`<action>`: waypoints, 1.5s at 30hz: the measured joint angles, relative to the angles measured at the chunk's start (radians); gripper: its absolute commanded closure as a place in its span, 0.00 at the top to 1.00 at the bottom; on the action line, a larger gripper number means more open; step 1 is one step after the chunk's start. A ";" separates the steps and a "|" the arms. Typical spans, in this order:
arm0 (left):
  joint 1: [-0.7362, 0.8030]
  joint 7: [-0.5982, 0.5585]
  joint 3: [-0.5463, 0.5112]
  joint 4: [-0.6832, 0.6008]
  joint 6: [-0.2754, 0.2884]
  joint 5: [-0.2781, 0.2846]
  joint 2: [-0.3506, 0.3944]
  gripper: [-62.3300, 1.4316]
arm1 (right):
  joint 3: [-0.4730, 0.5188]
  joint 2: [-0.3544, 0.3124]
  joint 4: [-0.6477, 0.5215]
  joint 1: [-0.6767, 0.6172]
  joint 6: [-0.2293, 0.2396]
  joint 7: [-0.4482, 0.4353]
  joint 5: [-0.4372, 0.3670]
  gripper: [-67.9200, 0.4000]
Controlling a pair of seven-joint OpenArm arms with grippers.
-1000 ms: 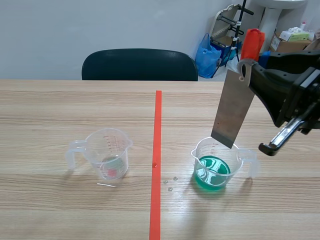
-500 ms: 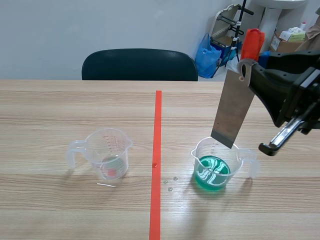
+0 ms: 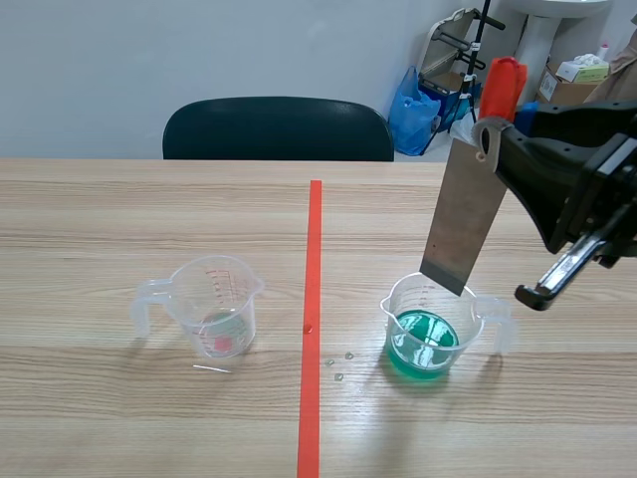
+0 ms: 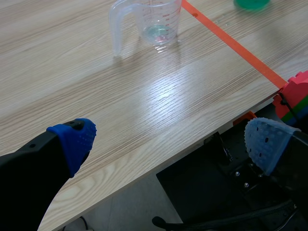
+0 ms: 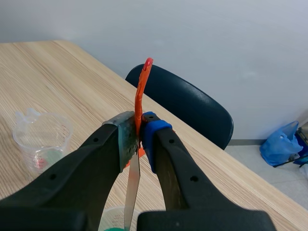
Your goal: Do the redox reaction experiment
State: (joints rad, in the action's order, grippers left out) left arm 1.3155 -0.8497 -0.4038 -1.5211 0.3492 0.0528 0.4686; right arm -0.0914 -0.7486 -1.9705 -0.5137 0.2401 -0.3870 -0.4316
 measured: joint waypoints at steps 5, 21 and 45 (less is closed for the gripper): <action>0.000 0.000 0.000 0.000 0.000 0.000 0.000 1.00 | 0.000 0.000 0.000 0.000 0.000 -0.010 0.000 0.03; 0.000 0.000 0.000 0.000 0.000 0.000 0.000 1.00 | 0.000 0.000 0.000 0.000 0.000 -0.015 0.000 0.03; -0.109 0.105 0.001 0.000 0.079 0.056 0.259 0.05 | 0.000 0.000 0.000 0.000 0.000 -0.034 0.000 0.03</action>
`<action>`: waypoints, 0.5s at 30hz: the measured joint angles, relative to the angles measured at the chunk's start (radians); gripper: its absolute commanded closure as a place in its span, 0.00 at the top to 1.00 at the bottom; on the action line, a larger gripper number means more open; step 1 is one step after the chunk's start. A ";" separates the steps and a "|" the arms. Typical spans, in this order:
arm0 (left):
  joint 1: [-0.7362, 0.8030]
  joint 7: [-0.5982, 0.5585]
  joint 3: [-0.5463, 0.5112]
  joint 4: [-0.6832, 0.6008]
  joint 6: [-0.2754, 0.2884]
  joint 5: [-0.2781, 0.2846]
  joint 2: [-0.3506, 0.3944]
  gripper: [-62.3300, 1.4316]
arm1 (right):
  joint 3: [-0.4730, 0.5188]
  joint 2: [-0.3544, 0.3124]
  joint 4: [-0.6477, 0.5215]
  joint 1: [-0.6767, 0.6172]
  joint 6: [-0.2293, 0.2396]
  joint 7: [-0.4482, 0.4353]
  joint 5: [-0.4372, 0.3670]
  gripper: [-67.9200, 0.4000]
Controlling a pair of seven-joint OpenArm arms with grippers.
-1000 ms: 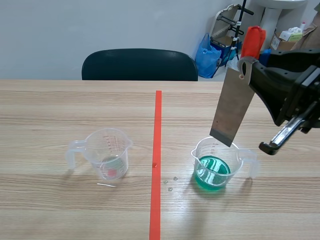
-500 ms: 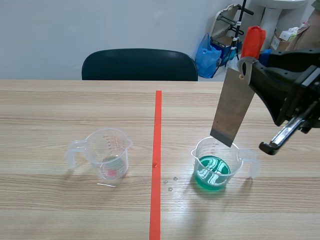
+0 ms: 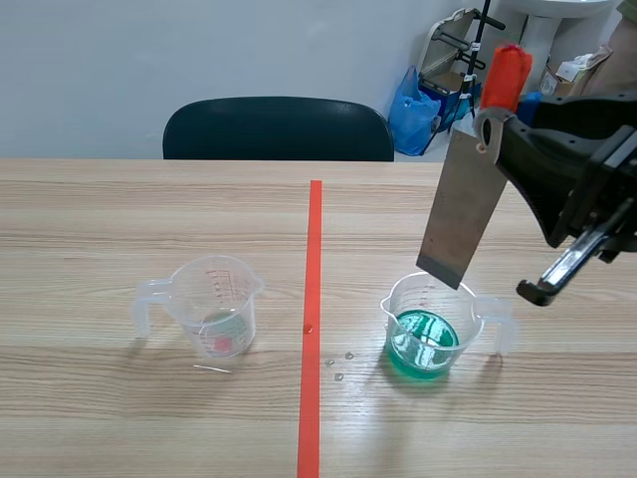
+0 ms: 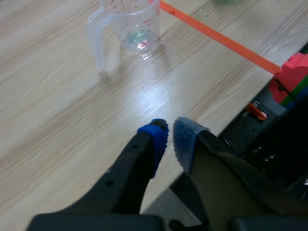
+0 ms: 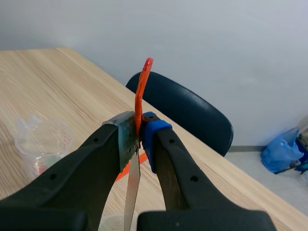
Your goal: Do the redox reaction experiment
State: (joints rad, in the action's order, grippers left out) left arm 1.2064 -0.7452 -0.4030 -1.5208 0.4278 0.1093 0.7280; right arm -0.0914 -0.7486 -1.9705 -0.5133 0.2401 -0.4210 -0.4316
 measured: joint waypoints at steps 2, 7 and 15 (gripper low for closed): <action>-0.085 0.064 0.003 0.000 0.067 0.055 0.045 0.05 | 0.000 0.000 0.000 0.000 0.000 0.000 0.000 0.03; -0.315 0.197 0.099 0.000 0.123 0.281 0.168 0.05 | 0.000 0.000 0.000 0.000 0.000 0.000 0.000 0.03; -0.786 0.494 0.522 0.000 0.122 0.476 0.235 0.05 | 0.000 0.000 0.000 0.000 0.000 0.000 0.000 0.03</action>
State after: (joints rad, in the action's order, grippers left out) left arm 0.4206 -0.2516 0.1188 -1.5208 0.5499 0.5858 0.9630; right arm -0.0914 -0.7486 -1.9705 -0.5137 0.2401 -0.4213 -0.4316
